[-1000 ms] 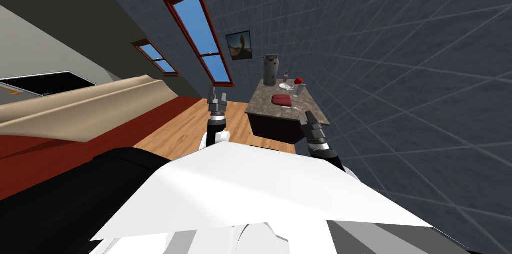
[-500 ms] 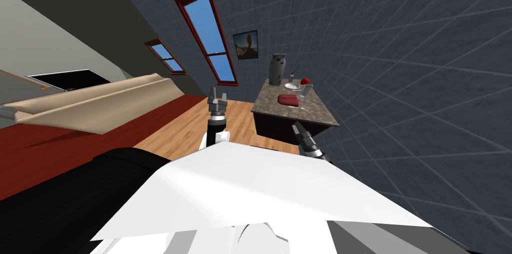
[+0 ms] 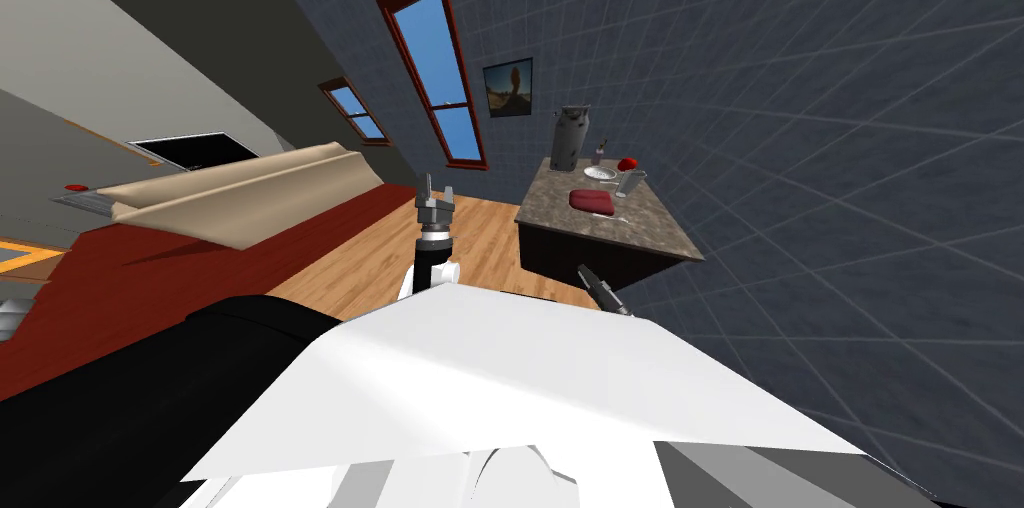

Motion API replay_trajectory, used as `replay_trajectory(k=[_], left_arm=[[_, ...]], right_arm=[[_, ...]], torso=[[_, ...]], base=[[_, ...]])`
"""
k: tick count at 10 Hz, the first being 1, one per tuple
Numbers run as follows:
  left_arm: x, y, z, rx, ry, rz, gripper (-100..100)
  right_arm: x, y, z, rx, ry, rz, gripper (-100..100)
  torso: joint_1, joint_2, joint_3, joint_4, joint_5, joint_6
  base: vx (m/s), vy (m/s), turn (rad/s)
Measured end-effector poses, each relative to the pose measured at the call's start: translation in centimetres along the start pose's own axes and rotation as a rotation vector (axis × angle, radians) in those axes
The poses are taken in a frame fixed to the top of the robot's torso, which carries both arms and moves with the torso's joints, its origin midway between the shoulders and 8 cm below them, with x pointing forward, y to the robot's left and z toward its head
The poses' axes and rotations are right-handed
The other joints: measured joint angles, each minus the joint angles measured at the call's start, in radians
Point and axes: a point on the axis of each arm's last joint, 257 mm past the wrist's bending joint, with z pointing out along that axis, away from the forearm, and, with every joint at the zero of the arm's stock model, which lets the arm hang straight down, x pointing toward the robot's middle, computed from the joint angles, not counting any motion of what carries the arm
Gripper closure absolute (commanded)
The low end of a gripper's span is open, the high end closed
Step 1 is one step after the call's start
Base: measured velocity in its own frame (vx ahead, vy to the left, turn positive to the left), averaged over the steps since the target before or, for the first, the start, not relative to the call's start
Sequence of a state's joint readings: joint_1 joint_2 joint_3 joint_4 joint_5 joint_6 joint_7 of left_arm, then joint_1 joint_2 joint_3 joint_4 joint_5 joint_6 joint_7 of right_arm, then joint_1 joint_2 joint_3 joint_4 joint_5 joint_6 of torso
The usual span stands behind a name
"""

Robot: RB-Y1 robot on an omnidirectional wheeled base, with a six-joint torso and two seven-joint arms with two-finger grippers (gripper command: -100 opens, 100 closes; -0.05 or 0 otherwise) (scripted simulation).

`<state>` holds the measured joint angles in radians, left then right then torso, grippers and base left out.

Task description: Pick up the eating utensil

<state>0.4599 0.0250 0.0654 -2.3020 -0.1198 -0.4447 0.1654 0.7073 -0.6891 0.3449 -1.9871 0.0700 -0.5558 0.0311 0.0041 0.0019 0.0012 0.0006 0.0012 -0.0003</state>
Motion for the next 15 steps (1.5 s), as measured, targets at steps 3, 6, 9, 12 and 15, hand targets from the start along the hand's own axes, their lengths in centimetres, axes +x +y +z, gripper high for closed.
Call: replay_trajectory(k=[3, 6, 9, 12, 15], left_arm=[[0.0, 0.0, 0.0, 0.0, 0.0, 0.0, 0], [0.0, 0.0, 0.0, 0.0, 0.0, 0.0, 0], [0.0, 0.0, 0.0, 0.0, 0.0, 0.0, 0], [0.0, 0.0, 0.0, 0.0, 0.0, 0.0, 0], [0.0, 0.0, 0.0, 0.0, 0.0, 0.0, 0]], right_arm=[[3.0, -3.3, -2.6, 0.081, 0.097, -0.019, -100], [5.5, -7.7, -6.3, 0.178, 0.211, -0.051, -100], [6.3, -11.5, -10.5, 0.285, 0.323, -0.093, -100], [6.4, -14.0, -14.7, 0.368, 0.426, -0.14, -100], [6.1, -16.4, -18.7, 0.439, 0.515, -0.187, -100]], torso=[[-0.001, -0.001, 0.0, 0.0, 0.0, 0.001], [-0.002, -0.001, -0.001, 0.0, 0.0, 0.0], [-0.003, -0.002, -0.001, 0.0, 0.0, 0.001], [-0.004, -0.002, -0.001, 0.0, -0.001, 0.001], [-0.004, -0.002, -0.001, 0.0, -0.001, 0.001]], base=[[-0.008, 0.067, 0.147], [0.0, 0.052, 0.131], [0.009, 0.048, 0.183], [0.009, 0.03, 0.103], [0.011, 0.022, 0.129]])
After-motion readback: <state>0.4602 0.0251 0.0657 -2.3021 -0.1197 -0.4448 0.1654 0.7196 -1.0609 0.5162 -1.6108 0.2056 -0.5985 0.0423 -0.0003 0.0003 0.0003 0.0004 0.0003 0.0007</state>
